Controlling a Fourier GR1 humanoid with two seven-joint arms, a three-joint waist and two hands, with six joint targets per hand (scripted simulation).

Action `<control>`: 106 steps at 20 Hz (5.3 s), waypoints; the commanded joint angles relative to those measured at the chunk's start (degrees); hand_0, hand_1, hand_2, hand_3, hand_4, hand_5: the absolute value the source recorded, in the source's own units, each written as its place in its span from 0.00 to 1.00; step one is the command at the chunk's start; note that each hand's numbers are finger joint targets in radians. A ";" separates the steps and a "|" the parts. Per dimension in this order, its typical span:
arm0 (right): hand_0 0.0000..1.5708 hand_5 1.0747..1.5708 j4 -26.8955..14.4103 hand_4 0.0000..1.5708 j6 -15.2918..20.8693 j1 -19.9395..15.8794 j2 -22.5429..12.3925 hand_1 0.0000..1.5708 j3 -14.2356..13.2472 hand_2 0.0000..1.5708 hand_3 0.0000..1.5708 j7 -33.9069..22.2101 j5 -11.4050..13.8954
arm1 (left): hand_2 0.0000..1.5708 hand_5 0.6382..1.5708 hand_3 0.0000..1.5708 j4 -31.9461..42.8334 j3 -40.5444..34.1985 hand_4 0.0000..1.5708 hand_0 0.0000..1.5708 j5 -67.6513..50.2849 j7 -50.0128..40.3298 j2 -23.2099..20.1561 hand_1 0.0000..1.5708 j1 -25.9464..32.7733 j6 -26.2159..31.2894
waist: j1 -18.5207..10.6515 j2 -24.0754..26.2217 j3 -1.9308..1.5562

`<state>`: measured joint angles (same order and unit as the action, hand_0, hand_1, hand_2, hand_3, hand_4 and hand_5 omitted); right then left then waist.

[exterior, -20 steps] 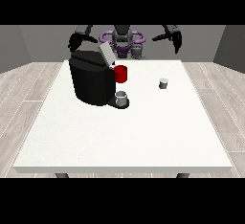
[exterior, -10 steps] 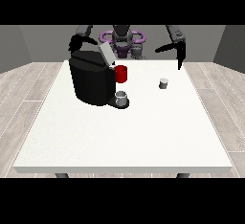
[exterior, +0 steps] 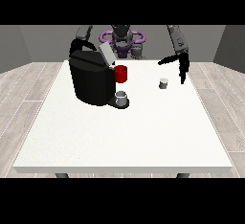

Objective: Insert the coffee pod into the coffee machine and close the lid

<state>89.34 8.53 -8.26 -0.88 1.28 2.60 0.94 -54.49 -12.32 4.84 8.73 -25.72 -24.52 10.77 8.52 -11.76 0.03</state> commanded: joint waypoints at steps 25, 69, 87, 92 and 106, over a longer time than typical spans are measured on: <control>0.00 1.00 -7.09 0.31 0.23 -2.42 -0.93 0.00 -2.80 0.00 0.00 1.15 0.20 | 0.50 1.00 0.34 18.62 9.06 0.00 0.41 21.86 7.93 0.10 0.41 -5.83 -12.77 | 0.39 -0.51 -0.01; 0.00 1.00 -15.07 0.33 -3.23 -5.55 -2.05 0.00 -5.41 0.00 0.00 2.59 -4.23 | 0.85 1.00 0.82 16.85 9.10 0.34 0.80 28.56 3.71 1.20 0.80 -28.32 -3.19 | 2.49 5.46 -0.03; 0.00 1.00 -12.37 0.34 0.36 -10.35 -1.20 0.00 -3.97 0.00 0.00 1.37 -1.30 | 0.83 1.00 0.78 17.49 6.91 0.32 0.82 30.40 -2.44 -1.26 0.82 -41.84 -3.01 | 7.59 -0.68 -0.05; 0.00 1.00 -10.67 0.33 0.25 -11.98 -1.19 0.00 -3.95 0.00 0.00 -0.13 -1.91 | 0.85 1.00 0.79 18.67 5.31 0.31 0.83 30.02 -0.73 -1.98 0.83 -43.05 -4.27 | 9.05 -3.93 -0.03; 0.00 1.00 -8.53 0.31 -0.25 -10.78 -1.93 0.00 -4.65 0.00 0.00 -0.79 -2.98 | 0.80 1.00 0.76 19.72 6.06 0.32 0.75 31.46 1.33 -0.09 0.75 -40.49 -4.58 | 8.56 -3.30 -0.02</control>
<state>79.04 7.85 -18.25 -2.38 -3.01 3.18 -1.83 -35.24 -6.24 35.96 7.37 -26.02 -66.91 7.47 17.23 -14.10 -0.02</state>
